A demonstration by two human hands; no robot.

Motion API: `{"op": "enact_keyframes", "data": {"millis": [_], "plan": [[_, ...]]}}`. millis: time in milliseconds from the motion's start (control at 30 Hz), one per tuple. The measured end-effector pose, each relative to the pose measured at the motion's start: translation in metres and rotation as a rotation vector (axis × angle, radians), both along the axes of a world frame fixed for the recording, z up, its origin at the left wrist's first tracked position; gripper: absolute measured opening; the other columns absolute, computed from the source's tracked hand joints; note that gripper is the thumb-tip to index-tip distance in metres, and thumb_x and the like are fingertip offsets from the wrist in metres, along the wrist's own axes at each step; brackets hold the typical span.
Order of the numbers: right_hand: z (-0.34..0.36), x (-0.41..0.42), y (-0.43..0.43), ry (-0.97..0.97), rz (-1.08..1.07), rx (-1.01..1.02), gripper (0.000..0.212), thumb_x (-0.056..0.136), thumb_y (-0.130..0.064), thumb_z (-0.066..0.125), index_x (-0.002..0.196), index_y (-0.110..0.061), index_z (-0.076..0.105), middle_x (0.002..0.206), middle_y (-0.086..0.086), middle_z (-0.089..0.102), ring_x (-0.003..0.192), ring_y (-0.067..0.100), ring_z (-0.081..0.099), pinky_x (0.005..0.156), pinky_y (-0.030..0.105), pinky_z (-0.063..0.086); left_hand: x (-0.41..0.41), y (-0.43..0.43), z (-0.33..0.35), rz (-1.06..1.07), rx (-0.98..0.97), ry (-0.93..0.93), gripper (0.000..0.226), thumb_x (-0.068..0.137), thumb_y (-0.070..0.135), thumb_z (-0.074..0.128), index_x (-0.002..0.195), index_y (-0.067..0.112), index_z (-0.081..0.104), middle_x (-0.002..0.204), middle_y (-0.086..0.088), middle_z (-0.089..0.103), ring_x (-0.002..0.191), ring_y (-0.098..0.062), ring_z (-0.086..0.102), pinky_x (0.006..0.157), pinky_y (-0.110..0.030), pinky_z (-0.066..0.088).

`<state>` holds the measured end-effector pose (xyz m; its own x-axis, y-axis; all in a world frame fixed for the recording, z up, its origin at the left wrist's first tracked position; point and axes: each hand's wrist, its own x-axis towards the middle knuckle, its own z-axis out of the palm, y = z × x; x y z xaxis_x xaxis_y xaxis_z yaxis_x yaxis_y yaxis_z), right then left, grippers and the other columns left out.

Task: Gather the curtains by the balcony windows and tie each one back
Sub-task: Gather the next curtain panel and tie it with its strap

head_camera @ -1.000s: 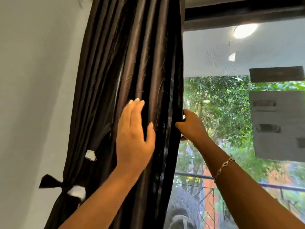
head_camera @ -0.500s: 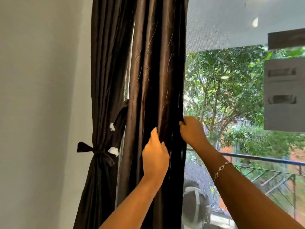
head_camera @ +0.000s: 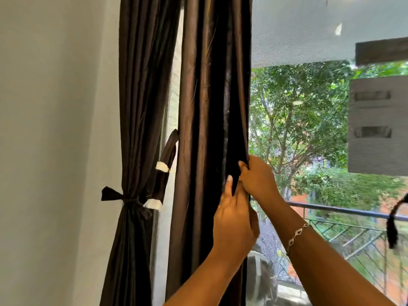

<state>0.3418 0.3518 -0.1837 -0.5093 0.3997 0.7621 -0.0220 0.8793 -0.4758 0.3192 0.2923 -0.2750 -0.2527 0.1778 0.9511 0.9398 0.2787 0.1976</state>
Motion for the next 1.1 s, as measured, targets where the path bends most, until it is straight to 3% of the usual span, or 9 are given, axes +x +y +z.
{"op": "enact_keyframes", "data": {"millis": [133,300,467,567,667,833,933,1033,1100], "plan": [[-0.005,0.0,0.005,0.03,-0.09,0.049,0.021,0.096,-0.014,0.04,0.087,-0.006,0.057,0.073,0.008,0.052,0.066,0.026,0.048,0.058,0.029,0.032,-0.005,-0.011,0.001,0.008,0.341,0.084,0.058,0.086,0.018,0.049,0.141,0.007,0.033,0.149,-0.009,0.033,0.144,-0.026,0.011,0.116,-0.041,0.019],[-0.01,-0.006,0.007,-0.001,-0.161,0.095,0.021,0.098,-0.014,0.038,0.09,-0.006,0.055,0.063,0.0,0.041,0.064,0.024,0.045,0.055,0.03,0.03,-0.023,-0.031,0.025,0.101,0.547,-0.26,0.062,0.084,0.021,0.062,0.138,0.005,0.035,0.137,-0.012,0.044,0.129,-0.029,0.039,0.106,-0.039,0.034],[-0.012,-0.012,0.004,0.004,-0.134,0.077,0.021,0.098,-0.016,0.037,0.09,-0.006,0.053,0.065,0.002,0.045,0.062,0.023,0.044,0.051,0.03,0.028,-0.037,-0.036,0.027,0.082,0.452,-0.397,0.048,0.088,0.023,0.059,0.131,0.007,0.044,0.108,-0.006,0.057,0.102,-0.025,0.051,0.082,-0.035,0.046],[-0.012,-0.017,-0.001,0.03,-0.052,0.027,0.025,0.098,-0.016,0.037,0.095,0.0,0.057,0.077,0.013,0.054,0.067,0.027,0.049,0.057,0.029,0.033,-0.038,-0.032,0.025,0.047,0.417,-0.387,0.032,0.091,0.014,0.054,0.122,0.004,0.053,0.112,-0.011,0.055,0.104,-0.026,0.054,0.082,-0.03,0.043],[-0.01,-0.022,-0.009,0.018,0.058,-0.006,0.029,0.1,-0.017,0.036,0.081,-0.004,0.054,0.071,0.01,0.052,0.061,0.024,0.047,0.056,0.028,0.032,-0.036,-0.029,0.026,-0.018,0.377,-0.408,0.033,0.093,0.004,0.045,0.125,0.004,0.053,0.109,-0.017,0.064,0.1,-0.032,0.061,0.084,-0.04,0.048],[-0.008,-0.024,-0.028,-0.068,0.314,-0.131,0.051,0.093,-0.051,0.04,0.061,-0.013,0.046,0.06,0.002,0.048,0.056,0.014,0.047,0.055,0.025,0.036,-0.028,-0.02,0.015,-0.063,0.269,-0.308,0.046,0.09,-0.003,0.045,0.135,0.009,0.047,0.1,-0.016,0.069,0.088,-0.031,0.066,0.079,-0.043,0.052],[-0.003,-0.032,-0.029,-0.053,0.298,-0.19,0.042,0.089,-0.047,0.052,0.1,-0.008,0.064,0.096,0.01,0.067,0.089,0.024,0.063,0.079,0.038,0.051,-0.028,-0.015,0.009,-0.088,0.208,-0.3,0.041,0.087,-0.007,0.045,0.125,0.006,0.056,0.09,-0.015,0.069,0.079,-0.032,0.064,0.072,-0.045,0.05],[0.0,-0.041,-0.023,-0.051,0.136,-0.142,0.028,0.096,-0.019,0.044,0.11,0.002,0.055,0.107,0.022,0.061,0.101,0.037,0.058,0.081,0.038,0.046,-0.027,-0.016,0.004,-0.124,0.209,-0.226,0.034,0.087,-0.001,0.047,0.117,0.003,0.061,0.107,-0.018,0.067,0.103,-0.036,0.062,0.091,-0.048,0.049],[-0.001,-0.044,-0.016,-0.042,0.081,-0.131,0.024,0.096,-0.011,0.041,0.106,0.004,0.056,0.102,0.024,0.061,0.096,0.036,0.059,0.078,0.037,0.045,-0.035,-0.023,0.003,-0.042,0.273,-0.146,0.038,0.088,0.011,0.049,0.123,0.003,0.057,0.131,-0.016,0.055,0.132,-0.031,0.041,0.114,-0.047,0.025]]}}
